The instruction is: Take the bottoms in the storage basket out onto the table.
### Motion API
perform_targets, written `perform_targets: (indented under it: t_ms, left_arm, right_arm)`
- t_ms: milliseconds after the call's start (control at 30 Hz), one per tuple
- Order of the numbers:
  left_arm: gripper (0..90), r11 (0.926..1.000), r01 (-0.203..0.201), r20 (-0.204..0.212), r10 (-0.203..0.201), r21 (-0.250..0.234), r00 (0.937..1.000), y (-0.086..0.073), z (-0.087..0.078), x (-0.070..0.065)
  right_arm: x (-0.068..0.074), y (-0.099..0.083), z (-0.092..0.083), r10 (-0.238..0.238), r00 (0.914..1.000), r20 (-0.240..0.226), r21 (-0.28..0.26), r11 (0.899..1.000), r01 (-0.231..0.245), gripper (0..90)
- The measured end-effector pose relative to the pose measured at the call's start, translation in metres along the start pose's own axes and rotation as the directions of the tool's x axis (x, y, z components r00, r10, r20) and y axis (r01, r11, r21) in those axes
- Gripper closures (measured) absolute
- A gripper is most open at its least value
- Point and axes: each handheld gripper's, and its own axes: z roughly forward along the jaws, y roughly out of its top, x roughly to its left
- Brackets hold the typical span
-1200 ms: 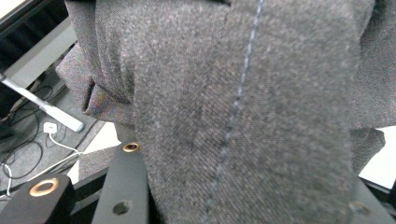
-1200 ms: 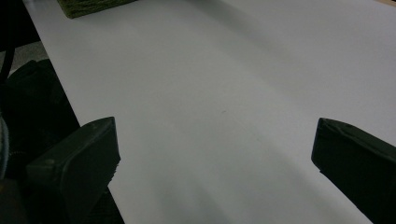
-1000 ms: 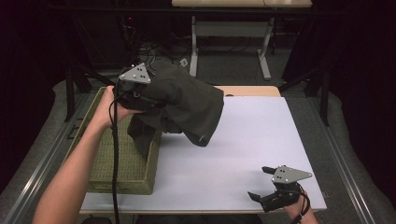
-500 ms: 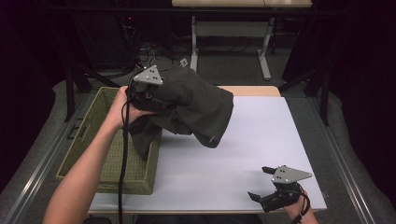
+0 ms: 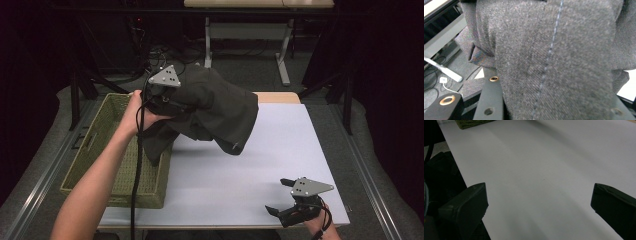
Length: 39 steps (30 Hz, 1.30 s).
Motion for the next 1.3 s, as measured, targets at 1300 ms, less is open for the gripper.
perform_targets:
  t_ms: [1300]
  left_arm:
    - [55.8, 0.9926, 0.113, 0.051, -0.115, 0.044, 0.992, -0.032, 0.082, -0.008]
  right_arm:
    - [-0.001, 0.0, -0.001, -0.004, 0.9998, -0.019, 0.017, 1.0, 0.004, 0.6]
